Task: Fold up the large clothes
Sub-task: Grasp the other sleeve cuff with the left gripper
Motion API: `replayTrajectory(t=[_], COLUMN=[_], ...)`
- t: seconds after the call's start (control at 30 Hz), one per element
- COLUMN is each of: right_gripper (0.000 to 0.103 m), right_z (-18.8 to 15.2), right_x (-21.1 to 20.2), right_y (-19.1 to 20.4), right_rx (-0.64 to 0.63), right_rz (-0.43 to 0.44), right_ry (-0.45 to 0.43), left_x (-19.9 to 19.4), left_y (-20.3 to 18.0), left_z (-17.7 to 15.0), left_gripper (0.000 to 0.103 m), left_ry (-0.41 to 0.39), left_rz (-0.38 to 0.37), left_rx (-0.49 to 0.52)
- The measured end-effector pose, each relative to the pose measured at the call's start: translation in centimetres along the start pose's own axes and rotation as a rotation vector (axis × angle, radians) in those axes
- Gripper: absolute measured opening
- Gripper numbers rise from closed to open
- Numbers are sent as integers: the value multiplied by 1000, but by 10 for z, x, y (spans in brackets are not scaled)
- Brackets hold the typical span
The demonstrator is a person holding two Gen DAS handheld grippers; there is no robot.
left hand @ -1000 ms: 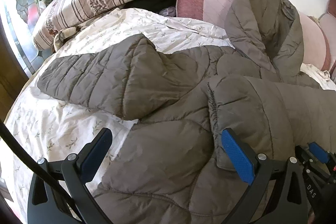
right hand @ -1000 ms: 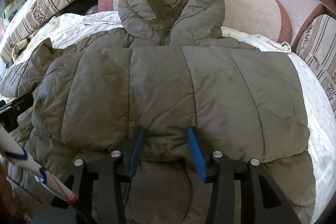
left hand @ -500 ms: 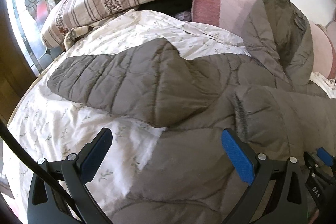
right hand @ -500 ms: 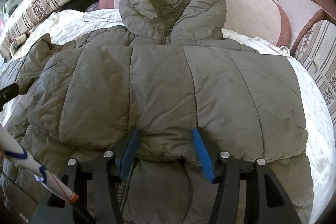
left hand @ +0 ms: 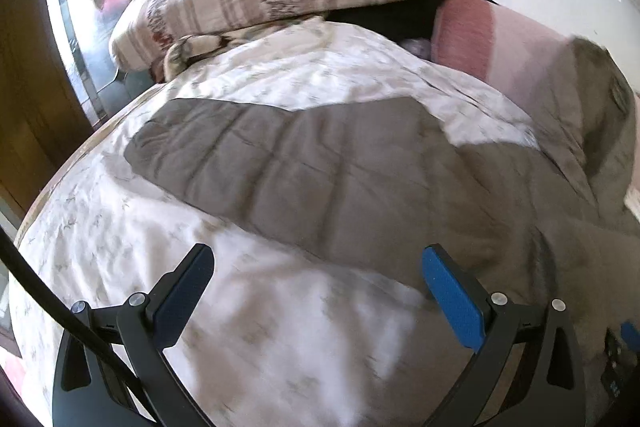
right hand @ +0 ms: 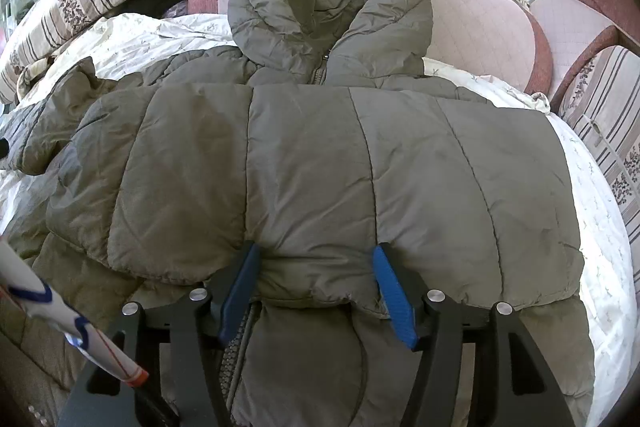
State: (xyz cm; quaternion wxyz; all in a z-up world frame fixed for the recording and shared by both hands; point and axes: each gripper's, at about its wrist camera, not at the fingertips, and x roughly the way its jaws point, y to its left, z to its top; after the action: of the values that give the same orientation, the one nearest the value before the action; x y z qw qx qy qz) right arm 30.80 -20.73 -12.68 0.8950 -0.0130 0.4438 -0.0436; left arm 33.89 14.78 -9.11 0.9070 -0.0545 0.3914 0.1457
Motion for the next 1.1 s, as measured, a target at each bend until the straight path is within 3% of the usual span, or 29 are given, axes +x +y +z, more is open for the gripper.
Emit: replayTrajectory(t=[0.1, 0.2, 0.33, 0.4, 0.47, 0.5, 0.6, 0.73, 0.9, 0.97, 1.0, 1.03, 1.1], right_gripper=[65, 65, 65, 66, 66, 66, 66, 66, 66, 66, 66, 66, 66], right_z=[0, 0, -1, 0, 0, -1, 0, -1, 0, 0, 0, 0, 0], right_x=[0, 1, 1, 2, 2, 2, 3, 3, 3, 3, 3, 3, 4], right_y=[0, 1, 0, 0, 1, 1, 1, 1, 2, 1, 1, 1, 1], right_rx=[-1, -4, -5, -4, -6, -6, -11, -11, -12, -11, -10, -10, -9], right_rz=[-1, -2, -2, -1, -3, -4, -7, -6, -7, -6, -5, -5, -2], right_ry=[1, 1, 1, 1, 1, 0, -1, 0, 0, -1, -1, 0, 1], left_x=[18, 38, 63, 71, 74, 78, 95, 118, 131, 136, 139, 141, 140], left_y=[34, 80, 153, 187, 211, 221, 243, 255, 256, 249, 246, 245, 242], left_z=[15, 29, 40, 44, 48, 49, 49, 41, 51, 56, 58, 59, 61], left_gripper=[103, 103, 103, 102, 95, 86, 78, 69, 67, 57, 32, 22, 17], left_ry=[30, 65, 99, 78, 45, 35, 43, 86, 48, 28, 36, 41, 19], left_rz=[37, 29, -107, -144, -188, -228, -297, -295, -269, -235, -201, -189, -194], left_rx=[-39, -136, -363, -467, -542, -576, -653, -704, -688, -657, -638, -633, -638])
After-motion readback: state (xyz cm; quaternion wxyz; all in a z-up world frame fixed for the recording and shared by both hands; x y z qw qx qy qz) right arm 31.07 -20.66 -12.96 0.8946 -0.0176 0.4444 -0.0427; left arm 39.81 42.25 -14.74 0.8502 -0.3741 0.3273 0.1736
